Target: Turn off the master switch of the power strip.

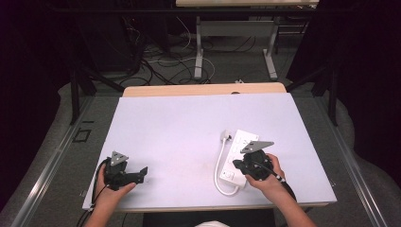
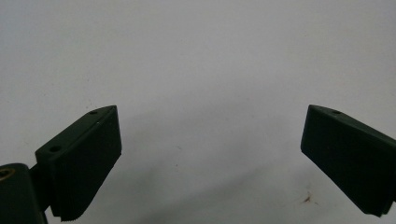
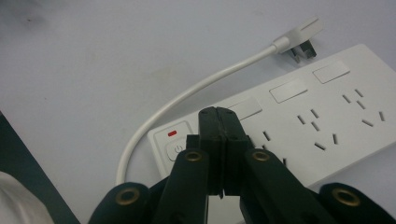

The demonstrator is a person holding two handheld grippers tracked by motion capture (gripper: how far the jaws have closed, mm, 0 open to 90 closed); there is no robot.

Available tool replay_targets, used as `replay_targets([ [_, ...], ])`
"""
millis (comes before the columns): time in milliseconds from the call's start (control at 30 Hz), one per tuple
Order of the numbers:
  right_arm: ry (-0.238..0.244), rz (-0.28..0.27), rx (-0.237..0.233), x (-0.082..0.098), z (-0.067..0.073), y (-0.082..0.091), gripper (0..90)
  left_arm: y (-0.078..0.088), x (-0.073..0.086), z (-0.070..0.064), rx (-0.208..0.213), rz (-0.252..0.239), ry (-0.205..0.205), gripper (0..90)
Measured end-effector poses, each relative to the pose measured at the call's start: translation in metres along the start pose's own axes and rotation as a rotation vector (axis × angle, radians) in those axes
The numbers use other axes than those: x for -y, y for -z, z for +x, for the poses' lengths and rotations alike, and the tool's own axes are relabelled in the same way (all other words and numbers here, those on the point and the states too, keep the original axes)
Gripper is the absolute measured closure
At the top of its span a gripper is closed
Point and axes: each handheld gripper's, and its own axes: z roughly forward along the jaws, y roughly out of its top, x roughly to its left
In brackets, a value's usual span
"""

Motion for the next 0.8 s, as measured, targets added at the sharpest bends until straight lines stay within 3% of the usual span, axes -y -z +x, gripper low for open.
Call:
replay_targets([
  [667,0.026,0.056,-0.025,0.004,0.007,-0.027,90.0,0.0,0.0,0.0,-0.001,-0.002,0.006,5.5],
  [800,0.02,0.088,-0.034,0.004,0.008,-0.029,90.0,0.0,0.0,0.0,-0.001,-0.002,0.006,5.5],
])
